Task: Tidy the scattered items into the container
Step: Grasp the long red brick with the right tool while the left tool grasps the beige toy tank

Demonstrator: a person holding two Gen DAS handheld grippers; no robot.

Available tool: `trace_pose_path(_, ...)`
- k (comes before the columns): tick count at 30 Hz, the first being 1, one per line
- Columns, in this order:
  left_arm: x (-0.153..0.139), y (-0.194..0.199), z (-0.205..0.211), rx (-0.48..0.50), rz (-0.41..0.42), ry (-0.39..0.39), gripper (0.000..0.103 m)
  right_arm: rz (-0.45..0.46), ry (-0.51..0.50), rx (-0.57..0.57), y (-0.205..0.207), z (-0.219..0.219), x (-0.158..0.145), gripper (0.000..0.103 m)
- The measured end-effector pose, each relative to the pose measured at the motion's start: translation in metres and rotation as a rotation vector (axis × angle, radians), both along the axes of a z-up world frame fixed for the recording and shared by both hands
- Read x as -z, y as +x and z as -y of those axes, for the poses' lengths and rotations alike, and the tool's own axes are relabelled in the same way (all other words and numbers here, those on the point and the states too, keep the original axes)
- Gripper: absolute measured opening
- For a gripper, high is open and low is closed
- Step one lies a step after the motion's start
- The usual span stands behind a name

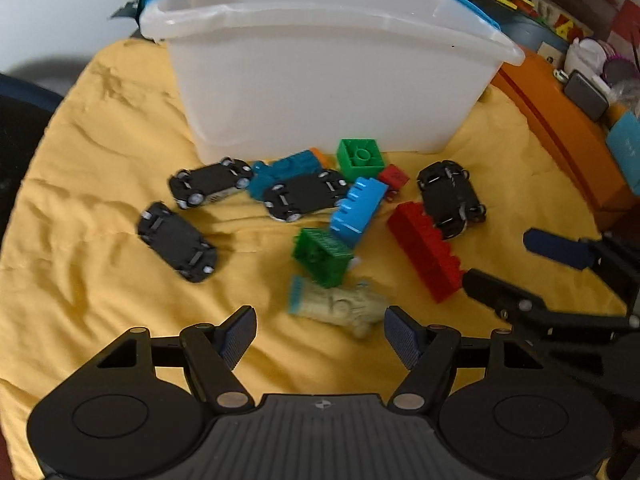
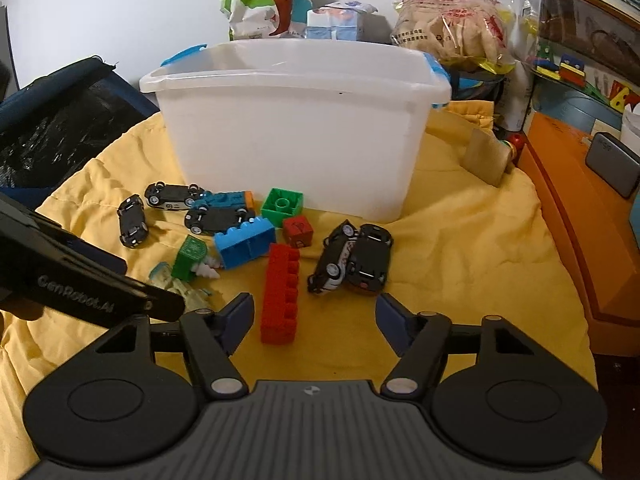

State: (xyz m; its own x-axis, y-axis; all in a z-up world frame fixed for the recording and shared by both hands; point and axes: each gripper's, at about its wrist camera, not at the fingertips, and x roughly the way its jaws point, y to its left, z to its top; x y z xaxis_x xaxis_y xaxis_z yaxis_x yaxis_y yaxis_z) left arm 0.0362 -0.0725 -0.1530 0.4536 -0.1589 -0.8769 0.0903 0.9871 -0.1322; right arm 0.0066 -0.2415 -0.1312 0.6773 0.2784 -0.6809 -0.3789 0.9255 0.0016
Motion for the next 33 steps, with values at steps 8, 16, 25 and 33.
trace_pose_path(8, 0.018, 0.01, 0.017, -0.041, -0.023, 0.008, 0.074, 0.004, -0.008, 0.007, -0.006, 0.01, 0.002, 0.071)
trace_pose_path(16, 0.015, -0.001, -0.004, -0.035, 0.003, 0.062, 0.068, 0.009, -0.003, -0.014, -0.003, 0.007, 0.005, 0.071)
trace_pose_path(25, 0.008, -0.019, -0.025, -0.009, 0.022, 0.077, 0.068, -0.012, 0.014, -0.06, 0.006, -0.011, 0.018, 0.065)
trace_pose_path(33, 0.018, -0.02, -0.024, 0.011, 0.028, 0.085, 0.068, -0.027, 0.009, -0.068, 0.012, -0.026, 0.028, 0.05)
